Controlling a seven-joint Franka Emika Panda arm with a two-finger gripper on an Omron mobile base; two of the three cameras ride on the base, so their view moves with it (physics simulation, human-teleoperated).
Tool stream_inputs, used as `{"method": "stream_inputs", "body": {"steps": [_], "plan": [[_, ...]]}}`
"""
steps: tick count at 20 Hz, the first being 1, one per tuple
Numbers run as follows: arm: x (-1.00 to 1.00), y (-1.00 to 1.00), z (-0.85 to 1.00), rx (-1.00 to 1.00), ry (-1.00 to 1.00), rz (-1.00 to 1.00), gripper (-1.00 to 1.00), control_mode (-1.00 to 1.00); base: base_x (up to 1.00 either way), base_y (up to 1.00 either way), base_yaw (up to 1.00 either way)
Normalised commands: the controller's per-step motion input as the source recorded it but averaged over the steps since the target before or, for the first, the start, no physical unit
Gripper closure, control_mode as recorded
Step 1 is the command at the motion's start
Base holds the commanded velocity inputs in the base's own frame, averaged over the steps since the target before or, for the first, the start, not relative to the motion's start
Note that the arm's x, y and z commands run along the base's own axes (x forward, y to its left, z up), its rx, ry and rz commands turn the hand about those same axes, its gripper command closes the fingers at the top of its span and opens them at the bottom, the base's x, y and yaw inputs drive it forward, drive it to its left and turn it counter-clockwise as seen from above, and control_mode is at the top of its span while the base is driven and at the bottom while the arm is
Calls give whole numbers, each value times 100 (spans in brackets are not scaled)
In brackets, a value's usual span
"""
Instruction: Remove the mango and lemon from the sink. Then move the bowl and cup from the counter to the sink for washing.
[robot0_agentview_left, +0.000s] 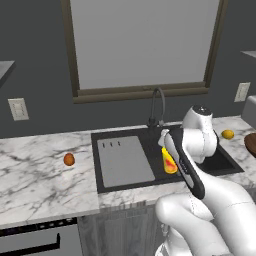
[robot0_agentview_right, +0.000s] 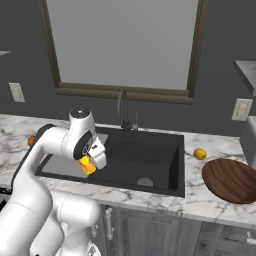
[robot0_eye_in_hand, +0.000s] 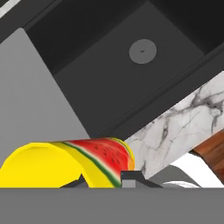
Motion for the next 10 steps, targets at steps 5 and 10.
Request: {"method": "stream_inputs", "body": {"steps": [5, 10], "plan": [[13, -33, 3, 3, -12, 0, 100, -100, 0, 0, 0], [11, -27, 0, 0, -11, 0, 100, -100, 0, 0, 0]]}}
